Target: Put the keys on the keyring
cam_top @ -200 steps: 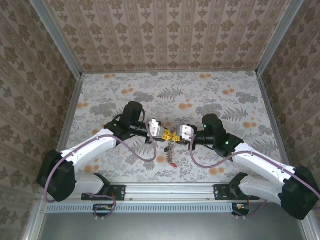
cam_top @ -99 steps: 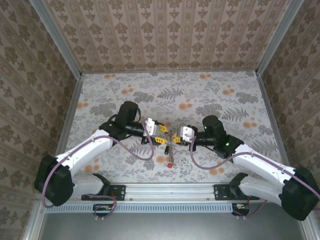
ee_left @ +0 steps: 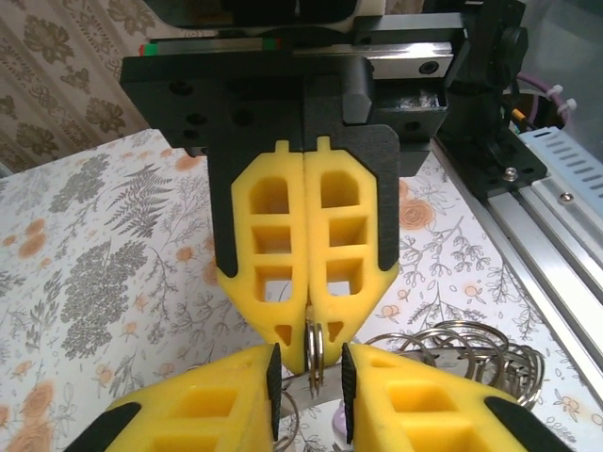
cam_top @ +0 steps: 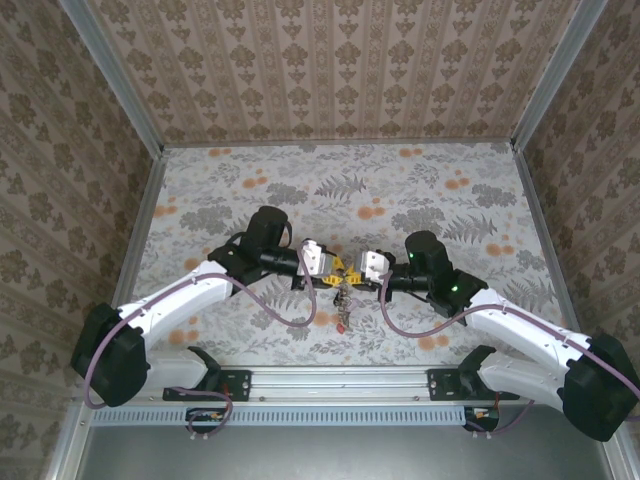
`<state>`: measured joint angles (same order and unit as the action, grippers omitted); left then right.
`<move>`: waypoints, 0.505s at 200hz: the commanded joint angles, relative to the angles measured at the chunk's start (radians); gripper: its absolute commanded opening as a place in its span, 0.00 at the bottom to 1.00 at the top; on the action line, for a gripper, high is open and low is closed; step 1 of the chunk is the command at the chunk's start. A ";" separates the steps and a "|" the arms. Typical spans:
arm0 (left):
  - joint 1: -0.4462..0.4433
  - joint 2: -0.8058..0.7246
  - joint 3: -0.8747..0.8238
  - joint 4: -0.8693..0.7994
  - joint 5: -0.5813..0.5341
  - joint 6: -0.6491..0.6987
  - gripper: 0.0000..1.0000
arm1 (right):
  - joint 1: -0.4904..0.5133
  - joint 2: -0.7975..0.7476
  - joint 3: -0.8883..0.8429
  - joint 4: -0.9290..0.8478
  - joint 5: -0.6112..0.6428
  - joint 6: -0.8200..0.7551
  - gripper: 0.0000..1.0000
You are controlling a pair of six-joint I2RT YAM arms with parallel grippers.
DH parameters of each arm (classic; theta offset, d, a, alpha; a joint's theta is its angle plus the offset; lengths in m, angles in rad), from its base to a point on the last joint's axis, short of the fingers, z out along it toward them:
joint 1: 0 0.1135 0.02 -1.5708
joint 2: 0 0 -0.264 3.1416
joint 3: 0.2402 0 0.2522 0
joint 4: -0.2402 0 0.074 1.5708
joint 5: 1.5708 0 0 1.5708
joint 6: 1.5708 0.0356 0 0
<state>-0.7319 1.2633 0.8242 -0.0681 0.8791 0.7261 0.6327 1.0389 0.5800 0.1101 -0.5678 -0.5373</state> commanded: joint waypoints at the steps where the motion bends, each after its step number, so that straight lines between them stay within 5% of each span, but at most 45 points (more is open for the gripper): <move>1: -0.004 0.006 -0.012 0.016 -0.024 -0.020 0.18 | -0.007 -0.005 -0.005 0.063 -0.021 0.032 0.00; 25: -0.004 0.005 -0.012 0.017 -0.024 -0.021 0.12 | -0.014 -0.005 -0.005 0.063 -0.023 0.048 0.00; 101: -0.015 0.024 -0.004 0.024 -0.031 -0.024 0.22 | -0.021 0.003 0.003 0.070 -0.019 0.078 0.00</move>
<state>-0.7391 1.2720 0.8242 -0.0582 0.8501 0.7162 0.6178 1.0409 0.5800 0.1295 -0.5720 -0.4892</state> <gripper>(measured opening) 0.185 0.058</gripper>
